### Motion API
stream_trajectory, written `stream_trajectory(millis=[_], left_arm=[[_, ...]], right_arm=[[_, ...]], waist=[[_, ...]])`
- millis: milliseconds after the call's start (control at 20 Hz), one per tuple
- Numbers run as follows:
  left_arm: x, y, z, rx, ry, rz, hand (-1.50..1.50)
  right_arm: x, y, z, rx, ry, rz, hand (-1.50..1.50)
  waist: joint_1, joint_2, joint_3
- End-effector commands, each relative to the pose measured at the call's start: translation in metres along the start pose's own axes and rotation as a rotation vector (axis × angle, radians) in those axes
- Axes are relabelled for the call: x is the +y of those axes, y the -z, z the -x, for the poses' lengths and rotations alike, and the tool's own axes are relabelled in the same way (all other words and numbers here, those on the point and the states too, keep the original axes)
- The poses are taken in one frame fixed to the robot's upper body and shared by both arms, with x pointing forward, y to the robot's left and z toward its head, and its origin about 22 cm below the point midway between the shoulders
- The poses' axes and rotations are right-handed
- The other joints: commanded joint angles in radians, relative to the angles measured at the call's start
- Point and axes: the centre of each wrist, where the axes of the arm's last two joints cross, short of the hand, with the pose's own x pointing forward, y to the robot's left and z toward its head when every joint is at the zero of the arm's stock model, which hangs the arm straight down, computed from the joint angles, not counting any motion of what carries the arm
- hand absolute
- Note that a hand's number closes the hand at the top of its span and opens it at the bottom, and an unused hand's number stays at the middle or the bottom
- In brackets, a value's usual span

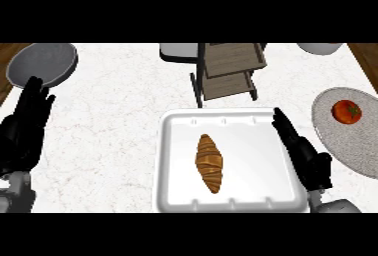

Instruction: Pick the croissant from the tray and place it in the tiered basket

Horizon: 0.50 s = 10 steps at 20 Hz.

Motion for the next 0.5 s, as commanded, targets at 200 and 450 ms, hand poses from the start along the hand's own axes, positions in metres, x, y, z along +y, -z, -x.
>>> stream_trajectory(millis=[200, 450], left_arm=[[-0.015, -0.047, 0.081, 0.201, 0.106, 0.036, 0.00], [-0.024, -0.061, 0.100, 0.291, 0.075, 0.052, 0.00]], right_arm=[[-0.015, 0.021, -0.083, -0.386, -0.114, 0.340, 1.50], [-0.024, 0.001, -0.033, -0.098, 0.144, 0.925, -1.50]], waist=[[-0.010, -0.002, 0.010], [-0.069, -0.004, 0.013]])
